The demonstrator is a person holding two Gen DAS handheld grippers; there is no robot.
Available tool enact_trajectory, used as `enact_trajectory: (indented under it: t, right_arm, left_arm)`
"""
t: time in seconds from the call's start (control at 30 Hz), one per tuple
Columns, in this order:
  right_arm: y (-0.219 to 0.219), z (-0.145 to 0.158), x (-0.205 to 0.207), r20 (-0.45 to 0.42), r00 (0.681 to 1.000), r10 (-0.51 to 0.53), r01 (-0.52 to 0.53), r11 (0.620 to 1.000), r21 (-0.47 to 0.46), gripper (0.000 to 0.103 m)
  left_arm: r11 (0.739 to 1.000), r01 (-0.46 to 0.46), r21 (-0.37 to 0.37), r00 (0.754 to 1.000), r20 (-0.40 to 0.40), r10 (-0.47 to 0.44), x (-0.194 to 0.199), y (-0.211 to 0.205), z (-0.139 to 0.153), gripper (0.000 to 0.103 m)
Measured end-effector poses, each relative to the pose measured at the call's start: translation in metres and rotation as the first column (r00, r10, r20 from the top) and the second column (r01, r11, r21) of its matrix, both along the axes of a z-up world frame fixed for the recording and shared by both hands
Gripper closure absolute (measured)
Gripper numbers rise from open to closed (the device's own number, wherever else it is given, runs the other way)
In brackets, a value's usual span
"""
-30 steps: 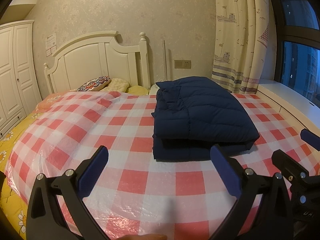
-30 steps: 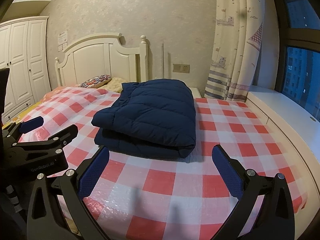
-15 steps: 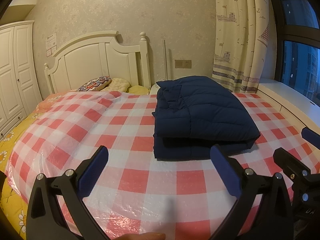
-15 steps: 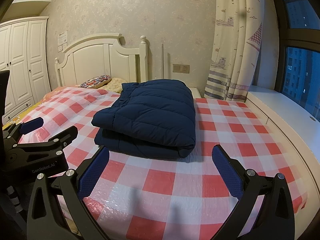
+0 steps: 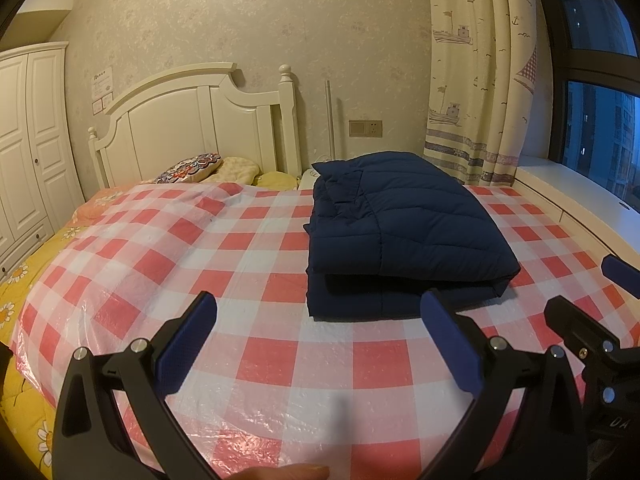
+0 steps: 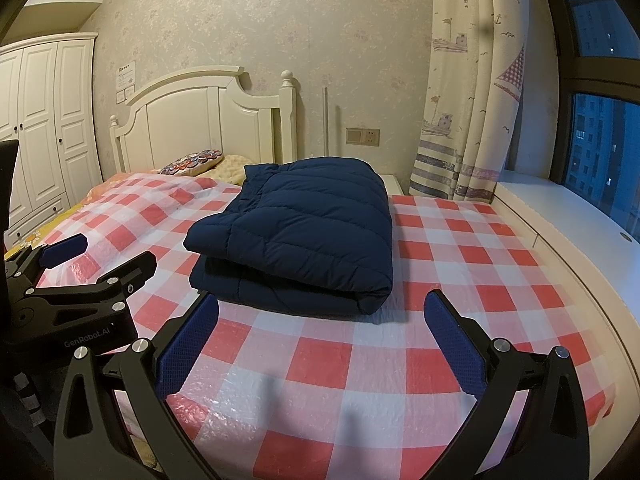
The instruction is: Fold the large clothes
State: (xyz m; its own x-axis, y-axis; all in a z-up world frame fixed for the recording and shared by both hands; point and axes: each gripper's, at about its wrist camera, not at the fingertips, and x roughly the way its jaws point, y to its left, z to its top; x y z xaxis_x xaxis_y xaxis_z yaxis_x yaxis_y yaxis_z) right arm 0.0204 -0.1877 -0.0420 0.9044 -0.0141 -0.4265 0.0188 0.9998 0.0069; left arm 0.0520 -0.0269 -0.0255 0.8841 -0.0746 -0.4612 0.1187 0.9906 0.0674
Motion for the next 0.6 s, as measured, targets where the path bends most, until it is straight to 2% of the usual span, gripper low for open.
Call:
enact_trajectory:
  t: [0.2,0.33,0.4,0.47,0.53,0.6]
  right_arm:
    - [0.000,-0.004,0.001,-0.012,1.000,0.004,-0.004,1.000,0.004,0.004]
    - [-0.003,-0.009,0.005,-0.028,1.000,0.008,-0.008,1.000,0.005,0.004]
    - [-0.007,-0.012,0.009,-0.042,0.999,0.011,-0.011,1.000,0.003,0.004]
    - [-0.026,-0.009,0.016,-0.064,0.998,0.010,-0.009,1.000,0.003,0.004]
    - [-0.062,0.003,0.023,-0.052,0.996,-0.070,0.069,0.997,-0.021,0.004]
    - [-0.122,0.019,0.032,-0.044,0.982,-0.182,0.181,0.983,-0.022,0.004]
  left_arm:
    - [1.000,0.004,0.006,1.000,-0.011,-0.004,0.000,0.000,-0.004,0.002]
    - [0.998,0.058,-0.006,0.997,0.053,-0.057,-0.003,-0.001,-0.010,0.002]
    - [0.996,0.085,0.016,0.996,0.027,-0.085,0.010,0.004,-0.010,0.002]
    - [0.992,0.122,0.027,0.990,-0.070,-0.120,0.044,0.029,-0.006,0.002]
    - [0.999,0.035,0.013,0.994,-0.100,-0.034,0.079,0.073,0.001,0.002]
    - [0.997,-0.069,0.029,0.990,-0.119,0.072,0.116,0.120,0.006,0.002]
